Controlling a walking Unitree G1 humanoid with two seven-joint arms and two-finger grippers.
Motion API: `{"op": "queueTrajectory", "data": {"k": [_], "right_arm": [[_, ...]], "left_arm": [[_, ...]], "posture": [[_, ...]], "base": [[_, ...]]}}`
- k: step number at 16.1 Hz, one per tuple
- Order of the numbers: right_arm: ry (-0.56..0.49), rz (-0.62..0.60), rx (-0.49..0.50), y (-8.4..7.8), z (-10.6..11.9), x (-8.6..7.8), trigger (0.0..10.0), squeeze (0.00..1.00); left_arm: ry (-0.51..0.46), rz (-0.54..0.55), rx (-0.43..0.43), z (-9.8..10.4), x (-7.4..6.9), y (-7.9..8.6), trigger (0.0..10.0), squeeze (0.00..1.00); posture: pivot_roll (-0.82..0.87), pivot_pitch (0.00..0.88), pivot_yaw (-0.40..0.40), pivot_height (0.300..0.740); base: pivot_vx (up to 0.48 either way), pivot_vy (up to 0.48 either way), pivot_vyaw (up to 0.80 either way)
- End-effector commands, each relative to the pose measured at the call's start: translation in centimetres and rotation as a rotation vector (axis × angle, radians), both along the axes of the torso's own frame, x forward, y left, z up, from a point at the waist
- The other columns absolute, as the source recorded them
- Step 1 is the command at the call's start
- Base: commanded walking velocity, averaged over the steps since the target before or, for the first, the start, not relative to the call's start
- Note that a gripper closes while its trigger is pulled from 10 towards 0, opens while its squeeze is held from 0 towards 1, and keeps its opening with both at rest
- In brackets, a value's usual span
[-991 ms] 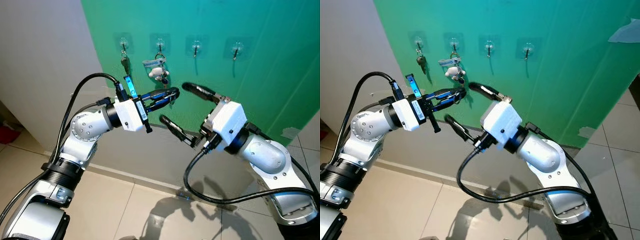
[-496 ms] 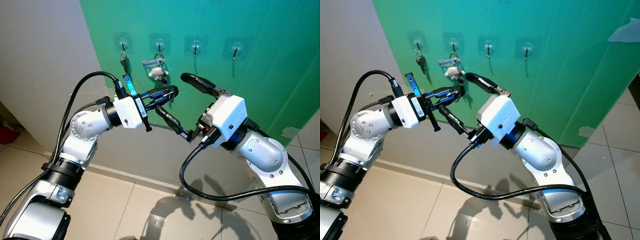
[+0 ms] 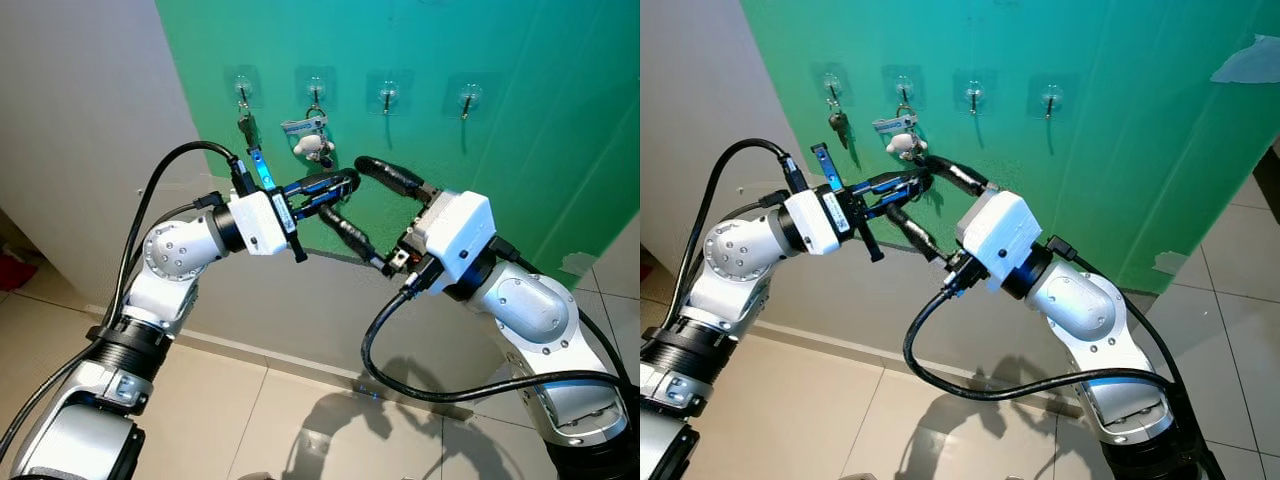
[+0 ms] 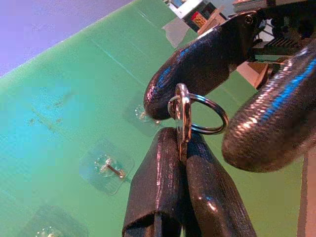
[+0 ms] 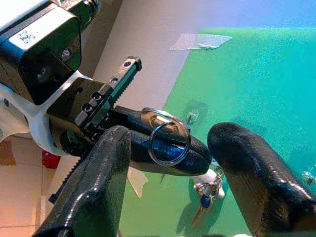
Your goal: Hang keys on a hook
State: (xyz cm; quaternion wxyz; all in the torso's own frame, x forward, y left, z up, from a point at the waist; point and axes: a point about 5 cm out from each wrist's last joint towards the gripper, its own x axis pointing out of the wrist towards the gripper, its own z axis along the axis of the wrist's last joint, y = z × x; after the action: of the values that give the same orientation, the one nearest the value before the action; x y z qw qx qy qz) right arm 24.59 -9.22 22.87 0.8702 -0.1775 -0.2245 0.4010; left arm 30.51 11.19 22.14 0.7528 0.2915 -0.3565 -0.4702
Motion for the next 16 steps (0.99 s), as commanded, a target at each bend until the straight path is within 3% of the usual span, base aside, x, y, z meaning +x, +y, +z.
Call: {"op": "queueTrajectory", "data": {"k": [1, 16], "right_arm": [[0.005, 0.002, 0.005, -0.3, 0.2, 0.0, 0.0, 0.00], [-0.013, -0.065, -0.025, -1.6, 0.4, 0.8, 0.0, 0.00]], "left_arm": [[-0.013, 0.001, -0.006, 0.5, -0.1, 0.2, 0.0, 0.00], [-0.014, 0.008, -0.019, 0.5, -0.2, 0.3, 0.0, 0.00]], "posture": [[0.02, 0.000, 0.087, 0.740], [0.02, 0.000, 0.082, 0.740]], "base": [[0.000, 0.000, 0.00], [0.000, 0.000, 0.00]]}}
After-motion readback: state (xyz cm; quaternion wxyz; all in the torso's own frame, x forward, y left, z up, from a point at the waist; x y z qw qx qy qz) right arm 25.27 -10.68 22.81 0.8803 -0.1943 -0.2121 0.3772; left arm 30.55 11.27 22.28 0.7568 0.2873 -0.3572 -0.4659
